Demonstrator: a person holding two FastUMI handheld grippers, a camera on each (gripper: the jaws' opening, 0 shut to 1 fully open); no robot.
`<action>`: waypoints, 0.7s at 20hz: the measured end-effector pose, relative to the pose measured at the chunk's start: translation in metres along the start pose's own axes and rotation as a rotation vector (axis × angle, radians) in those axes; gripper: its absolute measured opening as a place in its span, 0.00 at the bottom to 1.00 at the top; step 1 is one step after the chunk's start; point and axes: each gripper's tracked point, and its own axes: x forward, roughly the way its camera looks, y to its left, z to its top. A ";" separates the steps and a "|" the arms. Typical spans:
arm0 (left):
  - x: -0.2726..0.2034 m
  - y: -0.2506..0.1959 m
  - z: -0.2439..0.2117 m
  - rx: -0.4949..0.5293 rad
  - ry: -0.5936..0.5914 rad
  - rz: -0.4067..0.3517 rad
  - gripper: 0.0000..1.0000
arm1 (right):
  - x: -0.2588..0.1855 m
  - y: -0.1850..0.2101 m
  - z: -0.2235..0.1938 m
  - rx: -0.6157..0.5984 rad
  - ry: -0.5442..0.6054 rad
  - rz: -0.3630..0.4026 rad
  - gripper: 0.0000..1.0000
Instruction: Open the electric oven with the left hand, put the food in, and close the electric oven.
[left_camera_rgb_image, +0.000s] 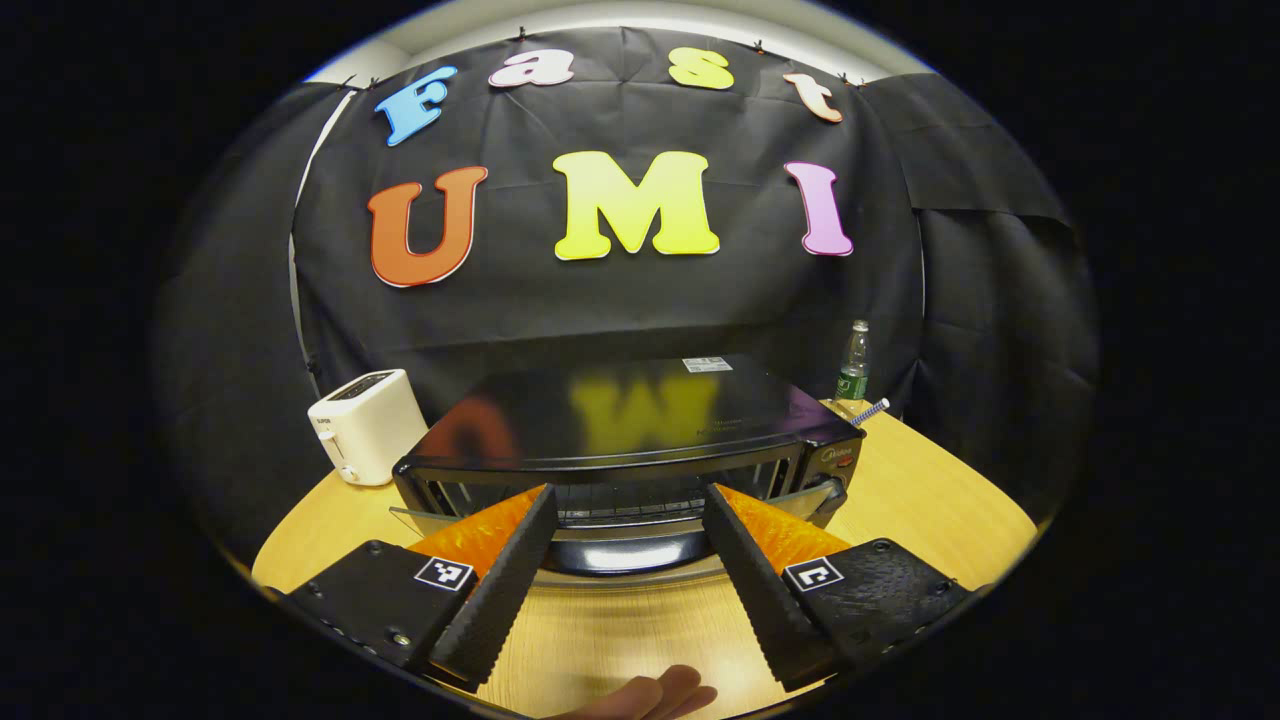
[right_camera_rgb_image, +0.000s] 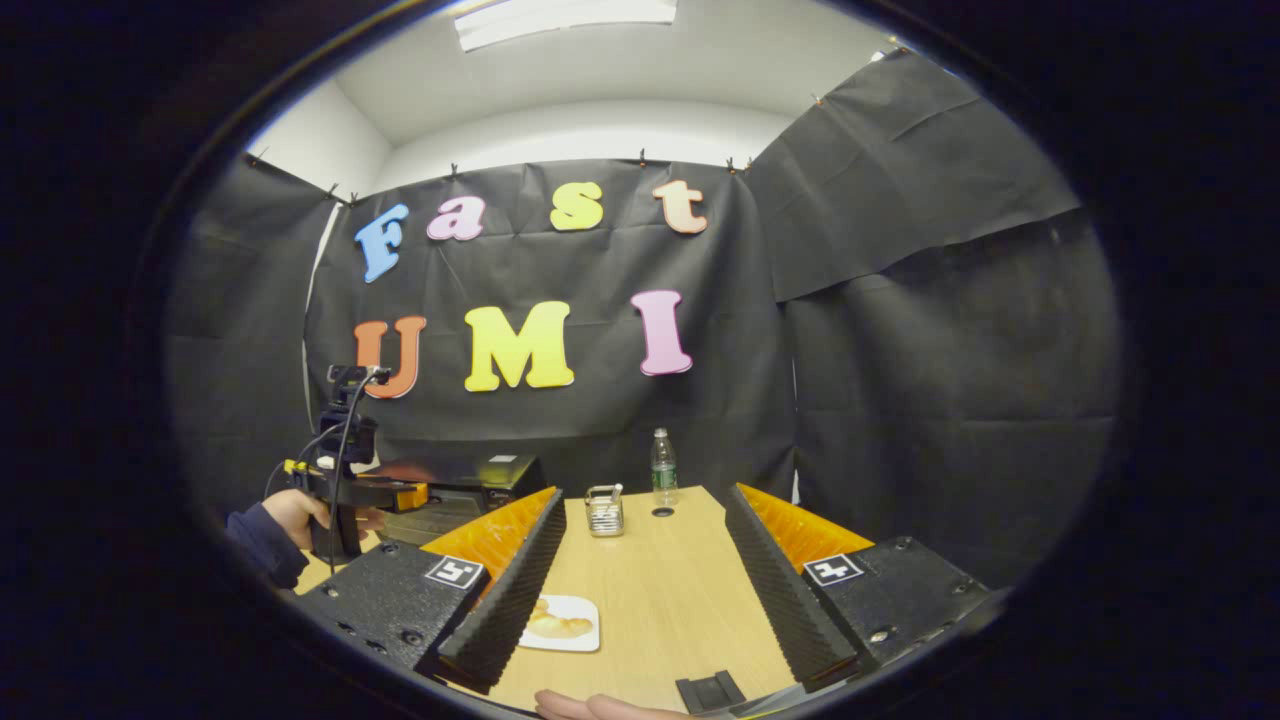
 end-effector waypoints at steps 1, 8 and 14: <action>-0.005 0.000 -0.005 0.002 -0.006 -0.004 0.98 | 0.000 0.004 -0.001 -0.004 0.002 0.007 0.99; -0.045 -0.008 -0.044 0.008 -0.027 0.007 0.98 | -0.001 0.015 -0.015 -0.006 0.043 0.021 0.99; -0.068 -0.018 -0.091 -0.008 0.005 -0.002 0.98 | 0.003 0.017 -0.022 0.000 0.061 0.015 0.99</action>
